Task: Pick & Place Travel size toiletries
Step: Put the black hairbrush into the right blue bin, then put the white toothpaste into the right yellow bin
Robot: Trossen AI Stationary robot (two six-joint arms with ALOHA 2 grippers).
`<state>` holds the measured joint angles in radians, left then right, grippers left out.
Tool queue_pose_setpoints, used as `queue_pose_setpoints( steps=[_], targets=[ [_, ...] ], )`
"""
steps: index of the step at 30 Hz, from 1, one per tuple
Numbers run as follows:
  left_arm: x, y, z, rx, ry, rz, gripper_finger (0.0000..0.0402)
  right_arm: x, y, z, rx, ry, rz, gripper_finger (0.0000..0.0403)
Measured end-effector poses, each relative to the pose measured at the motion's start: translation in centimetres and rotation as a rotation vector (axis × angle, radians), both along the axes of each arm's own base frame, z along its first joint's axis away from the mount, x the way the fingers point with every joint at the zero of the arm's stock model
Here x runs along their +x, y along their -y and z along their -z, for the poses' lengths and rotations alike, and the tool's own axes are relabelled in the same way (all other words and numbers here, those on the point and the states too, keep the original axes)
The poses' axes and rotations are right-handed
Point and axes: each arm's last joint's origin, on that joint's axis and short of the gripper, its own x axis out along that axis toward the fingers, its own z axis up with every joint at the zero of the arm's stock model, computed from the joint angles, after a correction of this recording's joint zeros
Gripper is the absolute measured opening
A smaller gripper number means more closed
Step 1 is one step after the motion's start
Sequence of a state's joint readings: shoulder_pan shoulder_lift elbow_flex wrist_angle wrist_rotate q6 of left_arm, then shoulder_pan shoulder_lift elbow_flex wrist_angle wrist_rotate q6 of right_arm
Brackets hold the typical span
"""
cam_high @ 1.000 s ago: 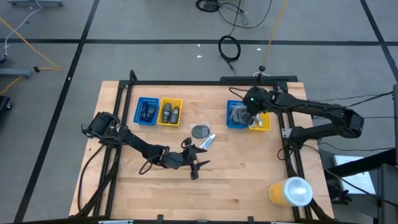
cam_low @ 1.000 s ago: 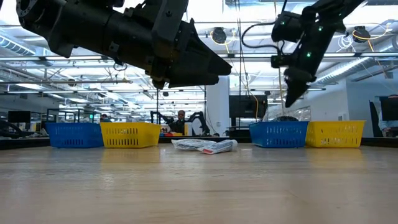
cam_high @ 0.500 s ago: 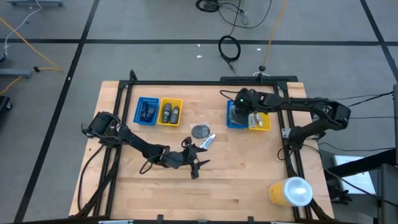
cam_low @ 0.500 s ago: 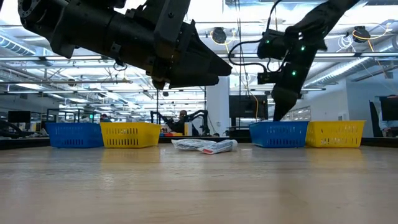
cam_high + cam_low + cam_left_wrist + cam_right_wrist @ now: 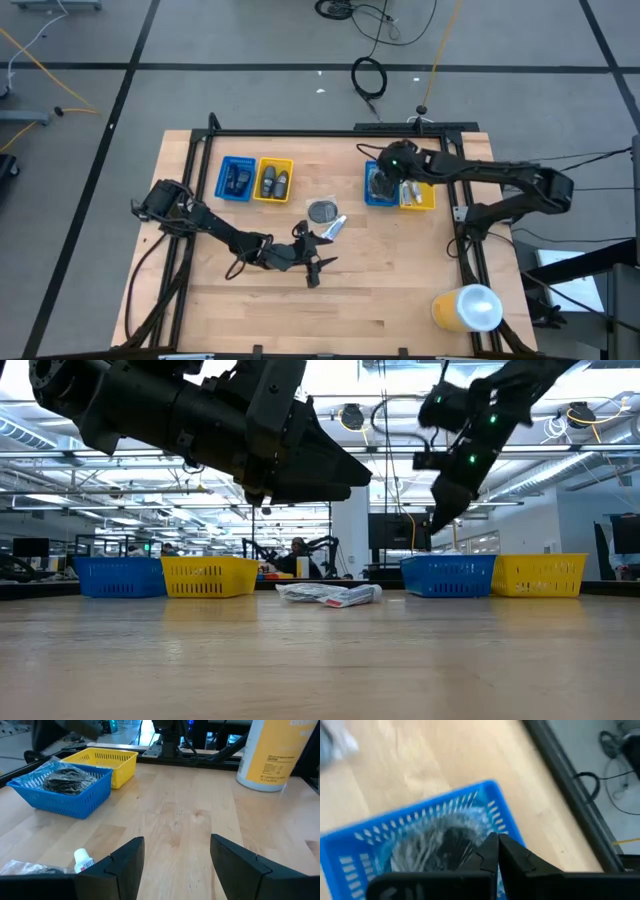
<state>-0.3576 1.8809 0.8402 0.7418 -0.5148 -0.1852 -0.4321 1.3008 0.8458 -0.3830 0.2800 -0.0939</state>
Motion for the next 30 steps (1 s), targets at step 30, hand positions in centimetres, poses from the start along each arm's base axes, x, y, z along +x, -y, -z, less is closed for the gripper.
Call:
queue_pose_setpoints(
  steps=[30],
  targets=[
    [0.0,-0.1,0.1,-0.017,-0.011,-0.009,0.0225,-2.8,-1.8,3.9,-0.002,0.332,-0.065,0.0]
  ],
)
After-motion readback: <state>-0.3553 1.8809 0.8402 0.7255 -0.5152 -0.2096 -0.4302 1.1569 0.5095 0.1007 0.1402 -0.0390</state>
